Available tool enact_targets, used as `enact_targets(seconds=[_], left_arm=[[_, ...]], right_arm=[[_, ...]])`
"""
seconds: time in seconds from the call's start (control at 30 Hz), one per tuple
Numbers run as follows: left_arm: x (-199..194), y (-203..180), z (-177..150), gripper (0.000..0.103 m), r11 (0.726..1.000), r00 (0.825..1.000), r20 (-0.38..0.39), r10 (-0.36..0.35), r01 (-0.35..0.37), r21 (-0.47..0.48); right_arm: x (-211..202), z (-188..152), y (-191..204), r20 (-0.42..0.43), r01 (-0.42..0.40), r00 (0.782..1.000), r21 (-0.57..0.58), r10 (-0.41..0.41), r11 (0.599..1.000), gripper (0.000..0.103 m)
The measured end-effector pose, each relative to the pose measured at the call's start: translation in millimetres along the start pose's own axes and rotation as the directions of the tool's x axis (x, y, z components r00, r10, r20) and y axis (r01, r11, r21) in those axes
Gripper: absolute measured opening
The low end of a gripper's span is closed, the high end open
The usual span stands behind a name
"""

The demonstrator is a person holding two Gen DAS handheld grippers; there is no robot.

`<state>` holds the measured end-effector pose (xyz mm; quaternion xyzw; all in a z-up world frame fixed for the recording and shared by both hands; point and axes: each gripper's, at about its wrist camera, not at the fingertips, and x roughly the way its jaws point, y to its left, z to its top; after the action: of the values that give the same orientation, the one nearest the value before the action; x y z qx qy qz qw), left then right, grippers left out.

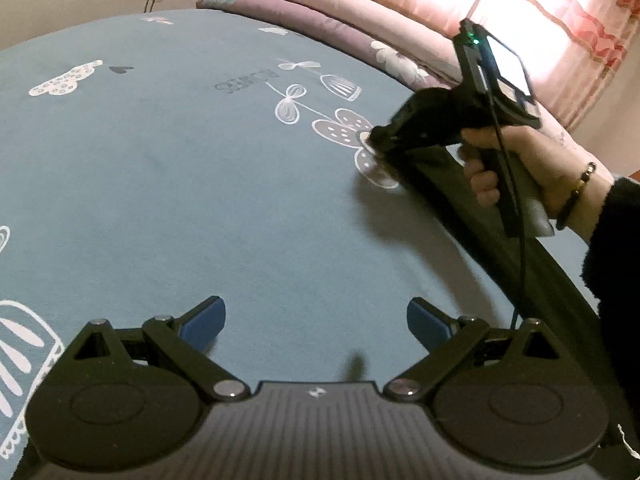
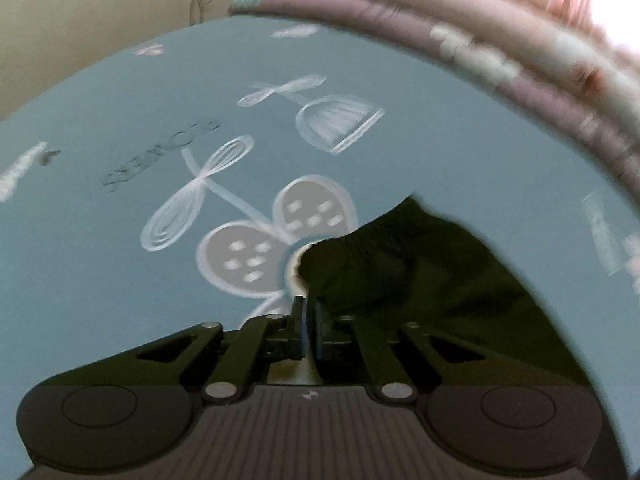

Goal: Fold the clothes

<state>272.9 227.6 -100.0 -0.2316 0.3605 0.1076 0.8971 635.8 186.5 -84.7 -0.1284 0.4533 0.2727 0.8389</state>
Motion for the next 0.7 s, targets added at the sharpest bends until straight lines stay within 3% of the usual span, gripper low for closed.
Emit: enact_targets(seconds=[0.17,0.23,0.33,0.6,0.67,0.7], left_arm=[[0,1,0,0.097,1.000,1.000,0.000,-0.001,0.001,-0.002],[-1,2,1,0.097,1.000,1.000,0.003,-0.004,0.004,-0.007],[-9,0,1,0.097,0.999,0.999,0.018,-0.046,0.046,-0.012],[-18,-21,-3,0.097,0.994,0.995,0.023,-0.101,0.100,0.047],[-18,-25,-3,0.097,0.994,0.995,0.022,-0.097,0.095,0.057],[-17,-26,-4,0.097,0.994,0.996,0.021,-0.092,0.090,0.062]], right_arm=[[-30,0,-16,0.051,-0.109,0.993,0.054,0.107,0.993,0.035],[-59,0,-26,0.093,-0.091,0.992,0.019,0.089,0.996,0.044],[-99,-9,-48,0.126,0.013,0.992,-0.025,-0.010,1.000,0.050],[-131,-42,-95,0.129,0.094,0.987,0.050,-0.100,0.994,0.049],[-120,-42,-100,0.134,0.074,0.987,0.095,-0.086,0.993,0.043],[-113,-41,-101,0.143,0.062,0.987,0.115,-0.078,0.991,0.031]])
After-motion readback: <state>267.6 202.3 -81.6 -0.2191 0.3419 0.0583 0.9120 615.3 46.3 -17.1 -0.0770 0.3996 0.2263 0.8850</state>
